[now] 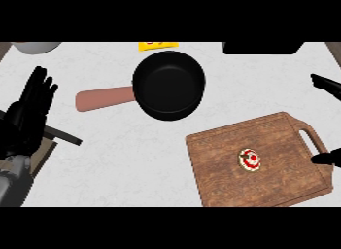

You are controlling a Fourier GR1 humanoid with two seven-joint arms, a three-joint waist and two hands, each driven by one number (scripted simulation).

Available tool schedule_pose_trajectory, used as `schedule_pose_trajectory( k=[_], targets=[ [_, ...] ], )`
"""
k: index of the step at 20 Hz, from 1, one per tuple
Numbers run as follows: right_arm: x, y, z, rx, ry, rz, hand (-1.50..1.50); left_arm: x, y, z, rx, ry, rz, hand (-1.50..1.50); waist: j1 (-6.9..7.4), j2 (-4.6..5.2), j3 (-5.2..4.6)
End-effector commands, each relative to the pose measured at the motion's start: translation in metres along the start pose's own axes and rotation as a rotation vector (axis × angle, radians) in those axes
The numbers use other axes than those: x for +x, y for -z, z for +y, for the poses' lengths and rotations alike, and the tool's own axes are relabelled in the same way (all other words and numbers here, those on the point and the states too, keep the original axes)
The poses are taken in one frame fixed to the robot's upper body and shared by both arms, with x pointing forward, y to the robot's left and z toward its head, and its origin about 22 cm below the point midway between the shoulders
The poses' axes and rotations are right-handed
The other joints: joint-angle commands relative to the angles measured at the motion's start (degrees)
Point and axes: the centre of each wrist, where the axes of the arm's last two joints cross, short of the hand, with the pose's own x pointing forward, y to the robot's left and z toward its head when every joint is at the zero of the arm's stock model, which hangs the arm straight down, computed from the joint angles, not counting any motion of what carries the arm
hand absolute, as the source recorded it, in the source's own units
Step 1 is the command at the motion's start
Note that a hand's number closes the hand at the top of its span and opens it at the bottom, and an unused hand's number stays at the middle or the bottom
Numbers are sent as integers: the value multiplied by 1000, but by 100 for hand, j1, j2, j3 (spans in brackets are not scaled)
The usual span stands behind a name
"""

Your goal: Pick the cupcake from the cutting board and place it in the pot

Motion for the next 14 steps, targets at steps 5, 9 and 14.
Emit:
schedule_pose_trajectory(
  k=[5, 9, 14],
  targets=[
    [70, 41, 7, 351, -262, 173, -150, 2, 5, -4, 0, 2, -27, 0, 37, 10, 1],
    [82, 44, 45, 487, -314, 242, -150, 0, -2, -12, 20, -5, -12, 0, 30, 8, 10],
    [106, 36, 67, 499, -280, 282, -150, -16, 3, 15, 20, -2, -11, 0, -32, 9, 13]
  ],
)
